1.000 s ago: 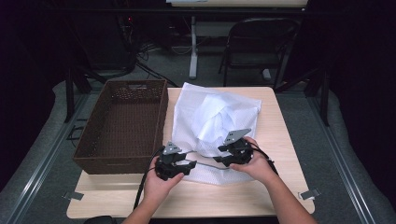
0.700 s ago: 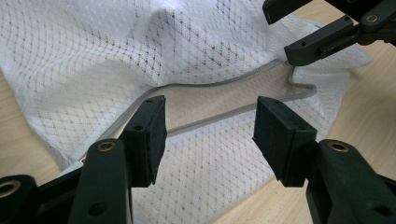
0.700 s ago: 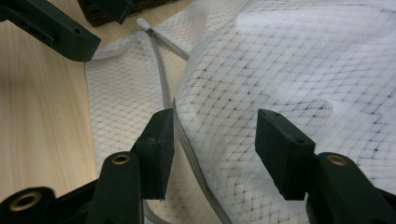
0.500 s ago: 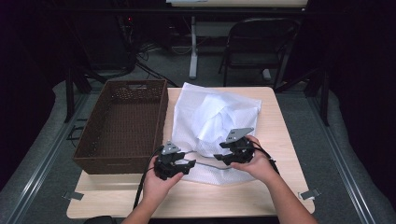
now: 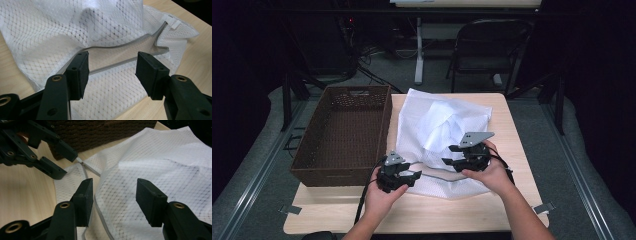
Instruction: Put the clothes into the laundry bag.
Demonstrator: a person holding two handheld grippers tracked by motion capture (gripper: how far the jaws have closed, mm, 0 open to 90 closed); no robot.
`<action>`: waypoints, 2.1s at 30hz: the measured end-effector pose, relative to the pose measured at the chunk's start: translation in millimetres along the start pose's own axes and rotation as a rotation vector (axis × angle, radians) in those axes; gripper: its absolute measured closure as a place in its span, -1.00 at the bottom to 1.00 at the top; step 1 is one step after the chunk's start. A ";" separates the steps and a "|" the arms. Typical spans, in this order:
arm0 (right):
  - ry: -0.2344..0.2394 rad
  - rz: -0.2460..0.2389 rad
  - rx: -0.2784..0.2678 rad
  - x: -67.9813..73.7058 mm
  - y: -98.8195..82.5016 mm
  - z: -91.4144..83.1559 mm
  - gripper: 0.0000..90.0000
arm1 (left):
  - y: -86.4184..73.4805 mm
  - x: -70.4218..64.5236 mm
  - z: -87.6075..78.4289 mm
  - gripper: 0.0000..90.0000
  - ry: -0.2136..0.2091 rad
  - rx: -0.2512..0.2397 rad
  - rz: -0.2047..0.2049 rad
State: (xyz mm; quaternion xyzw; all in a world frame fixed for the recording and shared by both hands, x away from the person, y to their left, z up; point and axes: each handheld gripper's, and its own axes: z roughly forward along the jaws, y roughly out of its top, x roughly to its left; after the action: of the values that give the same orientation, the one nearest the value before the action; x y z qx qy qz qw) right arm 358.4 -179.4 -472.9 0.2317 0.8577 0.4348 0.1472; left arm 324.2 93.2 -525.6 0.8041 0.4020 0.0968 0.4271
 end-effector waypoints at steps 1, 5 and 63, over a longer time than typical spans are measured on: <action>0.002 0.005 -0.001 1.4 2.6 -0.8 0.11 | 0.1 0.0 -0.3 -0.01 0.000 0.000 0.001; -0.012 -0.003 -0.013 8.4 16.5 -6.8 0.13 | 0.7 0.1 -1.1 -0.01 0.008 -0.006 0.006; -0.129 0.197 0.062 28.0 -123.8 -25.1 0.21 | -50.6 35.4 -24.8 -0.02 0.024 0.089 0.044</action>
State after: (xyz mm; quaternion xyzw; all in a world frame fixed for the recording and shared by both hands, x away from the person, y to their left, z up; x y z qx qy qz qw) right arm 289.8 -245.5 -560.6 0.3465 0.8325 0.4048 0.1515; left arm 306.6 149.9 -555.7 0.8299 0.3931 0.0980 0.3837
